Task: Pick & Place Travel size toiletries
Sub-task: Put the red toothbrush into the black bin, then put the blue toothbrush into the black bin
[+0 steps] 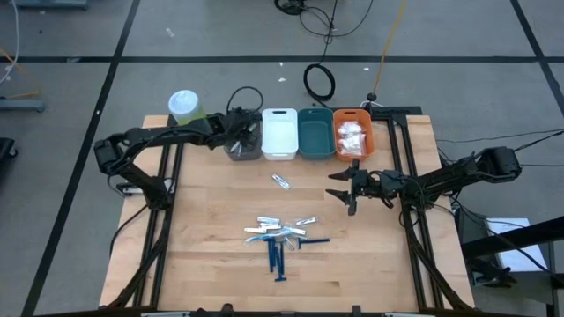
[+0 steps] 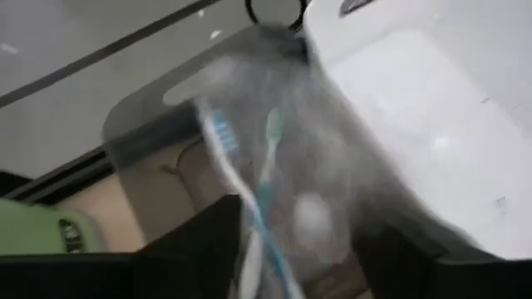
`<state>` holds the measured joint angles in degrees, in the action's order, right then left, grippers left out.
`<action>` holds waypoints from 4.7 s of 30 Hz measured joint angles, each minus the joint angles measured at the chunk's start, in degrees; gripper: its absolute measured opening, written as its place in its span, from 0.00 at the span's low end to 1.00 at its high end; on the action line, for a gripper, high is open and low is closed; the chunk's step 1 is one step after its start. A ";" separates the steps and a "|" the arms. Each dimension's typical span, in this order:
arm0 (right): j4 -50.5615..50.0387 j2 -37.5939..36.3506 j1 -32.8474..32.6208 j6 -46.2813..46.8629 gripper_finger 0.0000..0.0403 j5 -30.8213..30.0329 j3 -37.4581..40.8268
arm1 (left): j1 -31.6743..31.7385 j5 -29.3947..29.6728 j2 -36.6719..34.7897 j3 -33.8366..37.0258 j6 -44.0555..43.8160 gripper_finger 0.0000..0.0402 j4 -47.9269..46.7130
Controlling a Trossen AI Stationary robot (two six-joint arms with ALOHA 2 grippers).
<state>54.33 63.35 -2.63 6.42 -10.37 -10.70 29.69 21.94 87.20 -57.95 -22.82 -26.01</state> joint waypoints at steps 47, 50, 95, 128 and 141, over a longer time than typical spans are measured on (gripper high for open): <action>-0.28 -0.02 -0.02 0.91 0.56 0.09 -0.02 | -43.63 -24.00 -2.66 3.54 10.10 0.65 8.90; -0.22 -0.02 -0.02 0.90 0.55 0.09 -0.02 | -47.48 -18.70 1.15 3.54 10.91 0.64 10.93; -0.90 0.00 -0.04 1.73 0.56 0.00 -0.02 | -48.87 -16.57 10.50 3.15 9.78 0.02 16.84; -1.95 0.00 0.00 1.72 0.55 -0.04 -0.02 | -26.35 19.26 -16.90 3.22 1.22 0.02 9.51; -2.89 0.00 0.02 0.71 0.53 -0.30 -0.02 | 0.26 1.97 -15.92 22.22 -10.04 0.03 32.26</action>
<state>51.44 63.35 -2.61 7.12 -10.67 -10.72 29.95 23.91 71.28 -35.73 -32.85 6.25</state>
